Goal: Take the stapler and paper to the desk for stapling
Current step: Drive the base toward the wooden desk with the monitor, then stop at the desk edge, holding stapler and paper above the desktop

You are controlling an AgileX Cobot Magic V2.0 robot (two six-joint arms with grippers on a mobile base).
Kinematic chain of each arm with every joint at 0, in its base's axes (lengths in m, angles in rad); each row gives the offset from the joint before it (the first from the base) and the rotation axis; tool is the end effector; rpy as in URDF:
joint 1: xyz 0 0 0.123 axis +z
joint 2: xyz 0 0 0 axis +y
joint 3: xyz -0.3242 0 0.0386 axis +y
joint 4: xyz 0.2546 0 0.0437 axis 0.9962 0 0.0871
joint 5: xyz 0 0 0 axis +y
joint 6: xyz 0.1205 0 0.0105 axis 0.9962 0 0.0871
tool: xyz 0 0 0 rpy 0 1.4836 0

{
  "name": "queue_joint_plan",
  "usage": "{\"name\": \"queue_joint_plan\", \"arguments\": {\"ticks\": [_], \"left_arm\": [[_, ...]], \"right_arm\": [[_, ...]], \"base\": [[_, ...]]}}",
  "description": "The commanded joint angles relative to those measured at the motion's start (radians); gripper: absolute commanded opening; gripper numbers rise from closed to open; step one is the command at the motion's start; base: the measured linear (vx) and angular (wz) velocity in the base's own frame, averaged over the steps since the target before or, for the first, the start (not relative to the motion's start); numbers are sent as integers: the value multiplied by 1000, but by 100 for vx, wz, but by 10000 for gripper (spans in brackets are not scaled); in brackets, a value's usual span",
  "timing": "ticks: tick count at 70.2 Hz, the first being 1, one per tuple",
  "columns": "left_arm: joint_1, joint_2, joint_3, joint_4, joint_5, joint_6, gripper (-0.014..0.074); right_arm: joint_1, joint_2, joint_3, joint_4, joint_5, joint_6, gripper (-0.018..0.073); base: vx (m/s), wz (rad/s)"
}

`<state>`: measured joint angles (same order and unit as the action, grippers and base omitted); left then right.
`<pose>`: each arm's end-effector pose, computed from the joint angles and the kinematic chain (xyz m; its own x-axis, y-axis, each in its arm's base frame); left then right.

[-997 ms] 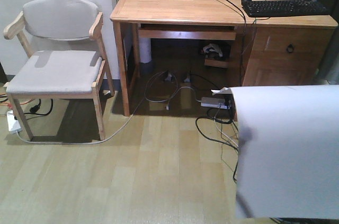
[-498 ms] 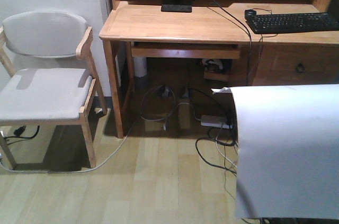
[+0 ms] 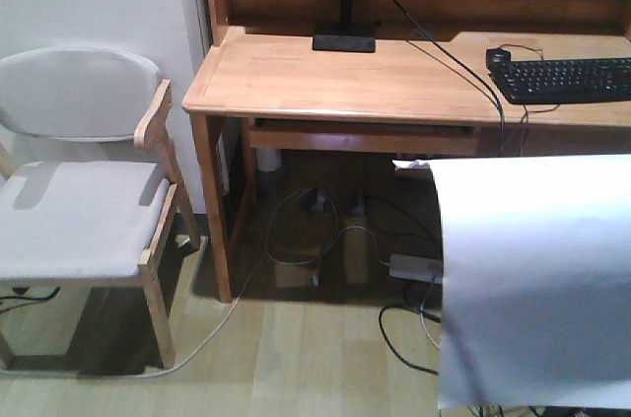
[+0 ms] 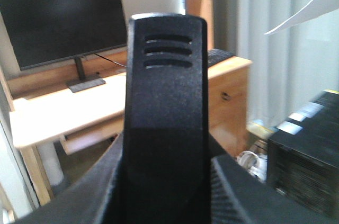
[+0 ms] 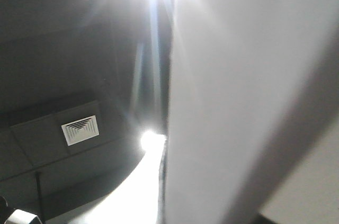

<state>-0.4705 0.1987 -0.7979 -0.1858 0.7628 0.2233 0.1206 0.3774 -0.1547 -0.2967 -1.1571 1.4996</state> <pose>-0.0114 -0.0115 0.3964 -0.0105 0.1034 -0.9946 0.5663 0.8204 0.0793 0.0292 0.0361 0.3631 -0.0925 0.9412 -0.3249 -0.8720 0.0809 0.4827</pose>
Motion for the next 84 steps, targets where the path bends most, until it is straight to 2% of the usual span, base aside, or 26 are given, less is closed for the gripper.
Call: {"name": "queue_joint_plan", "arguments": {"ticks": [1,84], "left_arm": [[0,10,-26,-16,-119,0,-7],[0,10,-26,-16,-119,0,-7]], "right_arm": [[-4,6,-26,9,-39,-6,-6],[-4,6,-26,9,-39,-6,-6]], "base": [[39,-1],[36,-11]]}}
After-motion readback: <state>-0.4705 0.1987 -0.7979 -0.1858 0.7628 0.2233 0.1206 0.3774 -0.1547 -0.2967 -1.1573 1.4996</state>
